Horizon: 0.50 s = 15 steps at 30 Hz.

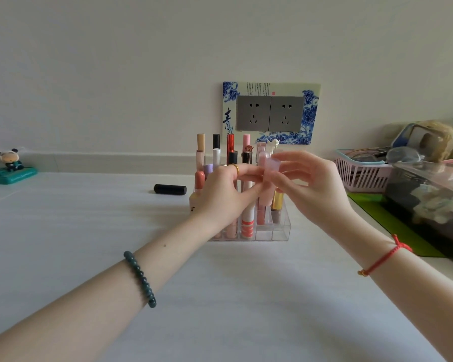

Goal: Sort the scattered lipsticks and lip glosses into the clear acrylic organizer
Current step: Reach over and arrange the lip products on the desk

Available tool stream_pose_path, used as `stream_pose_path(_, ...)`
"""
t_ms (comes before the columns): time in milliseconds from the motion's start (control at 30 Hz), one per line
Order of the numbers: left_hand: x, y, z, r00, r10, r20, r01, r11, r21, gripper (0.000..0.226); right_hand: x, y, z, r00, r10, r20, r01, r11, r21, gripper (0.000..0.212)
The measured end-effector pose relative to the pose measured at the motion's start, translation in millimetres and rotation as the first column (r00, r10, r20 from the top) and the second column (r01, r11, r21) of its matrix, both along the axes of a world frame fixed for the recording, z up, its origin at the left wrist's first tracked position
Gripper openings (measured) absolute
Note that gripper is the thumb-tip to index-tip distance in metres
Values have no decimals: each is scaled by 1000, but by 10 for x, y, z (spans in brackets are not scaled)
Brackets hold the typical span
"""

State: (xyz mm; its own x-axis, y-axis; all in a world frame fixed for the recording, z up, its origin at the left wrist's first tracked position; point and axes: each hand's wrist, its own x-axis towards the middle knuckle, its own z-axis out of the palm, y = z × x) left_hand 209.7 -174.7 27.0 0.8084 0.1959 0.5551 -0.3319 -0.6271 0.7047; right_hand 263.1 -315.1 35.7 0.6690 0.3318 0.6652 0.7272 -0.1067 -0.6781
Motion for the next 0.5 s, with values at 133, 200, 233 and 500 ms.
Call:
stream_pose_path(133,56,34,-77,999,31,16,-32,996,81,23,47,6,-94,999,-32,-14,32,999,-33,27)
stream_pose_path(200,62,42,-118,998,61,25,-64,989,131,24,67,12,-145,999,-43,-23,42,998,-39,26)
stream_pose_path(233,57,42,-130,997,63,35,-67,987,147,24,75,15,-166,999,-47,-26,46,998,-45,26)
stream_pose_path(500,25,56,-173,989,104,104,-132,940,316,35,81,28,-280,999,-44,-28,42,997,-67,20)
